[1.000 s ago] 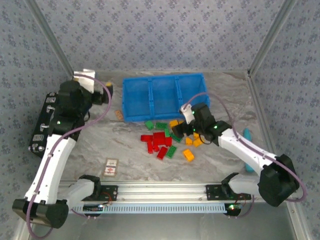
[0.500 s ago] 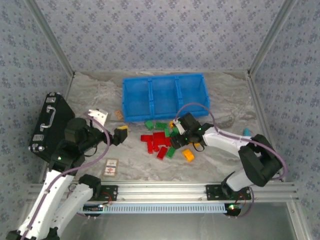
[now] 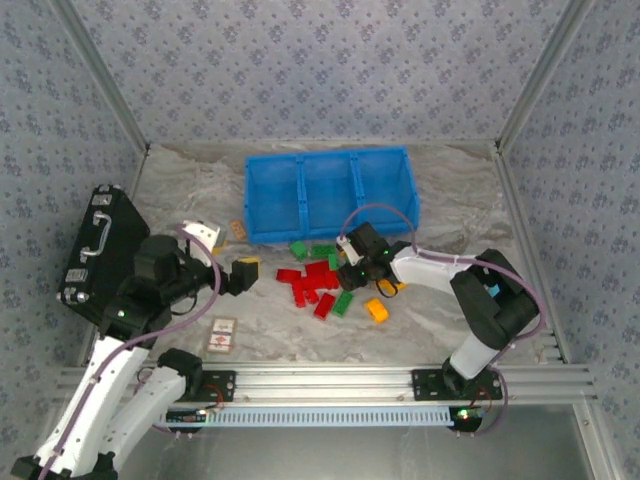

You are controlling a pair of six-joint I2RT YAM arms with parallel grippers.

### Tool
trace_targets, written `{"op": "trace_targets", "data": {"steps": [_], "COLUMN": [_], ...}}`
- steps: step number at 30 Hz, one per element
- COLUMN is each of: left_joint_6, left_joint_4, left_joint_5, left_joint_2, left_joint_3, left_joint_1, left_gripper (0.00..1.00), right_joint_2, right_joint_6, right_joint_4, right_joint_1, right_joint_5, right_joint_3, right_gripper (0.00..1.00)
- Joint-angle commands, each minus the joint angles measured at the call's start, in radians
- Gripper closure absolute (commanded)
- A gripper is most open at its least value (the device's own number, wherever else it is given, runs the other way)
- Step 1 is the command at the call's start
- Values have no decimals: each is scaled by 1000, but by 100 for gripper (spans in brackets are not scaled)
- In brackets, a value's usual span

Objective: Sort the legos into containers by color
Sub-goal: Pick up the lego from the center of the table, then place the lego in the container.

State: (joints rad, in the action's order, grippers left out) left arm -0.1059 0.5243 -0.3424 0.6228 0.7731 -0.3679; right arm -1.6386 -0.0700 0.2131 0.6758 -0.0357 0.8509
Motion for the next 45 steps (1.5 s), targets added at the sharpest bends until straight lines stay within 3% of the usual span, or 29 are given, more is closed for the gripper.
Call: {"op": "trace_targets", "data": {"steps": [1, 11, 19, 24, 30, 39, 45], "left_joint_6": [8, -1, 35, 17, -28, -35, -66], "left_joint_4": [6, -18, -62, -83, -99, -112, -95], "left_joint_5": [-17, -20, 16, 47, -74, -48, -35], "left_joint_2": [6, 39, 102, 191, 301, 412, 446], "left_joint_3": [19, 26, 25, 42, 74, 103, 127], "left_joint_1": [-5, -8, -37, -67, -82, -211, -281], "left_gripper": [0, 0, 0, 0, 0, 0, 0], "right_joint_2": [-13, 20, 248, 321, 233, -50, -122], "right_joint_6": [8, -5, -30, -16, 15, -41, -50], "right_joint_4": [51, 38, 172, 220, 152, 82, 89], "right_joint_1": [-5, 0, -6, -114, -285, -386, -397], "right_joint_5": [29, 31, 9, -6, -43, -106, -94], "right_joint_3": [-15, -45, 27, 113, 189, 415, 489], "right_gripper": [48, 69, 71, 70, 71, 73, 57]}}
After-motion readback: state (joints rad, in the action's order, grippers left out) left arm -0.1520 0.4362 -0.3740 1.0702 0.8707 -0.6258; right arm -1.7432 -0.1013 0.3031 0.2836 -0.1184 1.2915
